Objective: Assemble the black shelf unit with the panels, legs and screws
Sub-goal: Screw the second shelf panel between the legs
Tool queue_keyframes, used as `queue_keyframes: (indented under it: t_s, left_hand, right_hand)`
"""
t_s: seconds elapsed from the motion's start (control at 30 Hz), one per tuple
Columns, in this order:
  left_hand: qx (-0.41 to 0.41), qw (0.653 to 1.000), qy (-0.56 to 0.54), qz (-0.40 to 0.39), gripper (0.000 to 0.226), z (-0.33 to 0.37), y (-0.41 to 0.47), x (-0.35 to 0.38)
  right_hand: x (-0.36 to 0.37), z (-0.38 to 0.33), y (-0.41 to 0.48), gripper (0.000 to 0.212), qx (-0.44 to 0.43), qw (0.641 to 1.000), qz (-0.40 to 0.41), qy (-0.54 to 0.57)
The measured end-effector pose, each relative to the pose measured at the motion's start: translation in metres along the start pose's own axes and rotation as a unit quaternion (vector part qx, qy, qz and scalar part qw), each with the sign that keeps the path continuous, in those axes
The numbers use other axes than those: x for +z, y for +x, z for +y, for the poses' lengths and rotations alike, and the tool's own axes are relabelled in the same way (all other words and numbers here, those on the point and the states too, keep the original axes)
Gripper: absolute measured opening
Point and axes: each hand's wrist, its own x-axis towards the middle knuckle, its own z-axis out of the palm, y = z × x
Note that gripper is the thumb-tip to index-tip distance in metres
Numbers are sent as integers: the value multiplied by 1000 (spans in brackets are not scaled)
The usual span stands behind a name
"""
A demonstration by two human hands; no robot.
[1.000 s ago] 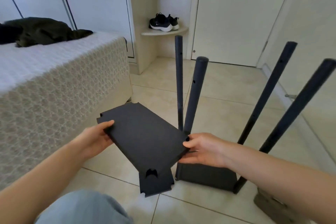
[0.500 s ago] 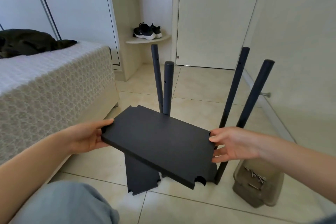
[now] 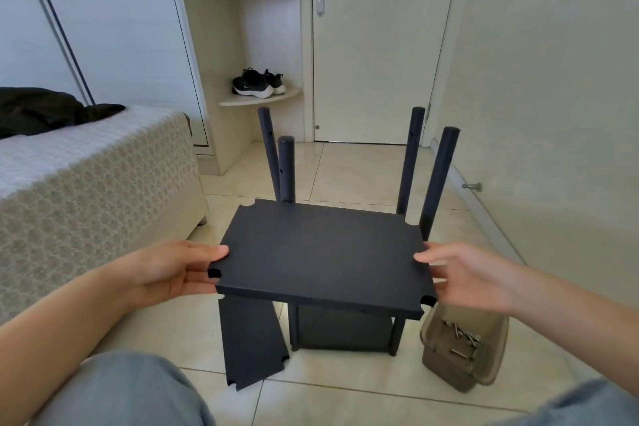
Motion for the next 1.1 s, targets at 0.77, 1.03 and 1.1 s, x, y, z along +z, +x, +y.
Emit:
queue_keyframes:
  t_s: [0.77,1.03,1.1]
  left_hand:
    - [209,973,48,83,115,61,-42,56]
    - [220,970,-38,97,89,88,-48,71]
    - [214,970,-61,96,60,93,-49,74]
  right_hand:
    - [-5,-103,-61,17,-208,974,66,-61]
    - [1,-137,-57,7,-244,964,96,-43]
    - [0,-142,-56,3,-252,962,95,-36]
